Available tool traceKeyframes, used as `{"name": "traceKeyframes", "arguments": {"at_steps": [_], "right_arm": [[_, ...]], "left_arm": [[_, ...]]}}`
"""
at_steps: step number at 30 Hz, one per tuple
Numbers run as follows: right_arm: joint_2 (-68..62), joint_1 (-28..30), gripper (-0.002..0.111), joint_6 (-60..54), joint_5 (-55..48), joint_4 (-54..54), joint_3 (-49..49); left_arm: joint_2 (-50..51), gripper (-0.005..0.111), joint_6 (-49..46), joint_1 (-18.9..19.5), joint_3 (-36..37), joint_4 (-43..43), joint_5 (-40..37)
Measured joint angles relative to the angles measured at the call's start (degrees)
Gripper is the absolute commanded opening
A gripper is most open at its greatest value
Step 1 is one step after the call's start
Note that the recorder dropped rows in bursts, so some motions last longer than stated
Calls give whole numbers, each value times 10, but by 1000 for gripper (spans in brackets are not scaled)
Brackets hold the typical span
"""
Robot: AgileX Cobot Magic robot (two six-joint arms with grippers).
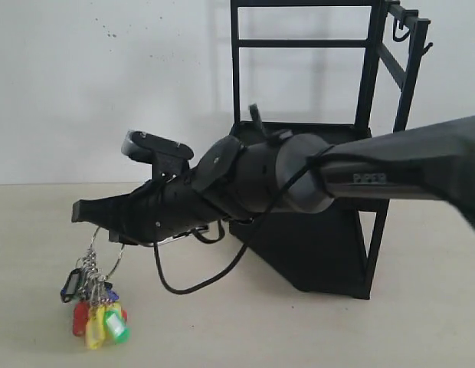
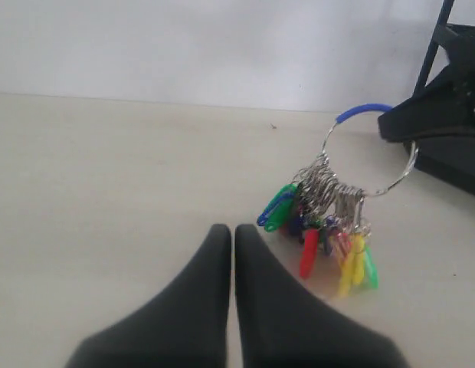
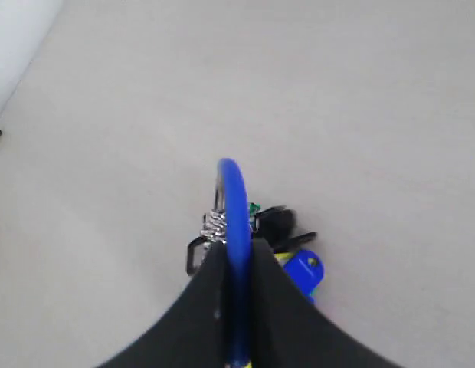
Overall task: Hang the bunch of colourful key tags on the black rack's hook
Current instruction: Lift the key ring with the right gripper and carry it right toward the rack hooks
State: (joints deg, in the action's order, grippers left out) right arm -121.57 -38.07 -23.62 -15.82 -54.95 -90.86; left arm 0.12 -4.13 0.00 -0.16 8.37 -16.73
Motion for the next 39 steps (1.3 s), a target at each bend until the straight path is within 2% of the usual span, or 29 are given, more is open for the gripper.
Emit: {"name": "traceKeyframes", "arguments": {"at_steps": [8, 11, 13, 15, 18, 21, 25, 28, 31, 34, 39], "right_arm": [[108, 2, 0, 36, -12, 125, 62], [139, -5, 0, -2, -42, 166, 67], [155, -7, 0, 38, -56, 205, 70], [165, -6, 0, 83, -61, 227, 70], [175, -7, 0, 46, -85, 252, 70], [179, -7, 0, 96, -103, 269, 70], [183, -17, 0, 48, -129, 310, 70], [185, -22, 0, 119, -127, 337, 70], [188, -33, 0, 80, -132, 364, 70], [189, -36, 0, 156, -127, 390, 70], [197, -32, 0, 153, -140, 419, 70]], "left_arm": [[0, 4, 0, 0, 0, 0, 0], [0, 4, 0, 0, 0, 0, 0], [0, 4, 0, 0, 0, 0, 0], [0, 4, 0, 0, 0, 0, 0], [0, 4, 0, 0, 0, 0, 0], [0, 4, 0, 0, 0, 0, 0], [0, 4, 0, 0, 0, 0, 0], [0, 4, 0, 0, 0, 0, 0], [0, 4, 0, 0, 0, 0, 0], [0, 4, 0, 0, 0, 0, 0], [0, 4, 0, 0, 0, 0, 0]]}}
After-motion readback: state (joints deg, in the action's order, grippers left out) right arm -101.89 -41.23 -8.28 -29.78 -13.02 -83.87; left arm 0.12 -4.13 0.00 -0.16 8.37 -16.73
